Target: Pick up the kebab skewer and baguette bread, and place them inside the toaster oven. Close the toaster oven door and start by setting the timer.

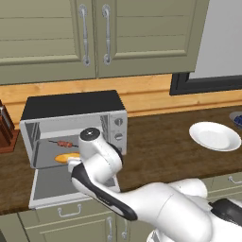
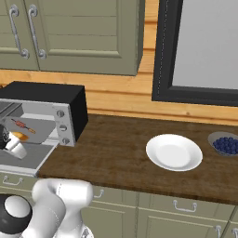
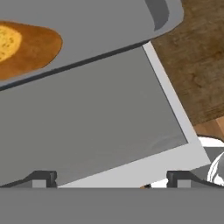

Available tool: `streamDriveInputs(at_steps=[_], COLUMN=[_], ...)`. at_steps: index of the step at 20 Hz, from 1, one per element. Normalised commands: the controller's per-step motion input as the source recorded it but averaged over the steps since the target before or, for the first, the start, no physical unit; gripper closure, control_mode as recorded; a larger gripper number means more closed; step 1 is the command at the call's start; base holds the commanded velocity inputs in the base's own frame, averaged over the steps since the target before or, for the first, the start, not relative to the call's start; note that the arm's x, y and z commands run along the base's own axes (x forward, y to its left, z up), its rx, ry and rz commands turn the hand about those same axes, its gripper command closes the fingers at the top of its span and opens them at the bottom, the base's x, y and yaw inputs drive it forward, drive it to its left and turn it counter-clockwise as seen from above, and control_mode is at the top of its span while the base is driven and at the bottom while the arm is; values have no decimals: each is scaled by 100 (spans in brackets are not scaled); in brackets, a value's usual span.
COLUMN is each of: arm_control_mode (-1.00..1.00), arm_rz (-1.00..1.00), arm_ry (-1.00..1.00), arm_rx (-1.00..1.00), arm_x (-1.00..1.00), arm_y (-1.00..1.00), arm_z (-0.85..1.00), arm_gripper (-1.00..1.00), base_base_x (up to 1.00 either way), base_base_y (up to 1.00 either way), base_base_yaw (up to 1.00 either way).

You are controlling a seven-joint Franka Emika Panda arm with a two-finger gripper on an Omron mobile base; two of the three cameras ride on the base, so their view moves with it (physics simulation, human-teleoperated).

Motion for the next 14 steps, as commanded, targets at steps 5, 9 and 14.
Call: streamDriveInputs(at_steps=[5,9,14], arm_control_mode=[-100,-100,-100], arm_rz=[-3,-2,-2], arm_ry=[1,0,0], arm_rx=[0,0,0], arm_x=[49,51,46], arm_y=[1,0,3], arm_z=[-22,-19,-19], arm_gripper=[-100,-100,-100], base_base_x=[0,0,0], base_base_y=[0,0,0], base_base_yaw=[0,0,0])
